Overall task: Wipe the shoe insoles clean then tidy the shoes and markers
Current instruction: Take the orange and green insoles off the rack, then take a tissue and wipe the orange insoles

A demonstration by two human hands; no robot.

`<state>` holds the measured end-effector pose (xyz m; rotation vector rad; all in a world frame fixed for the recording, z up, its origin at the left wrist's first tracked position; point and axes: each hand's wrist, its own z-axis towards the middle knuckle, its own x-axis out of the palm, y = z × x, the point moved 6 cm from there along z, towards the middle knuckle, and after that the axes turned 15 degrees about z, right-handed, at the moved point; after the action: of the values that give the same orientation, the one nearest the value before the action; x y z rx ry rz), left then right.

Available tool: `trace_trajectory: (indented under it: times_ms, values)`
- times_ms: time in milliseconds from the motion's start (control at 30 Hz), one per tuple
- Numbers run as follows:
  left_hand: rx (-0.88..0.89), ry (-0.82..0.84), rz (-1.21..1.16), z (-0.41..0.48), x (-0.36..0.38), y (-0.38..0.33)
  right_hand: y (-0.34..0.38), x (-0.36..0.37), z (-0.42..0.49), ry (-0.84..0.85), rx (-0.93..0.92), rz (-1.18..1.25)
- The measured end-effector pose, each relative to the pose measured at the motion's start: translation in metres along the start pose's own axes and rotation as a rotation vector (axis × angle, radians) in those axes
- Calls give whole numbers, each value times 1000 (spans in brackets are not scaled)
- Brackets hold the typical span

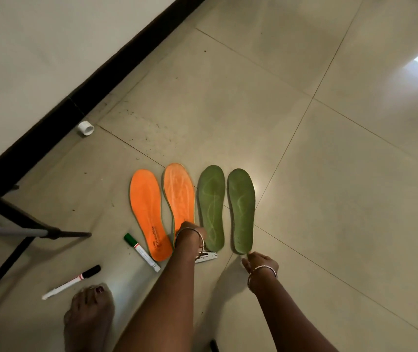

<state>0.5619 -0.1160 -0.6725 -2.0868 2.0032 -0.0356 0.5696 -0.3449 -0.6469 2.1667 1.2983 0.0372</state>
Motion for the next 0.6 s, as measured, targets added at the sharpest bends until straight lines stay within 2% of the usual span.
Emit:
trace_trajectory:
  times_ms: [333,467,600]
  values:
    - [164,-197,132,-81,-84,-13,23,27,-95,152,-88,-26]
    - [175,-223,189,-146,-105,-2,38,43,-149,275,-135,-53]
    - [288,-350,97,-210,-128,25,46,60,-228,468,-171,-30]
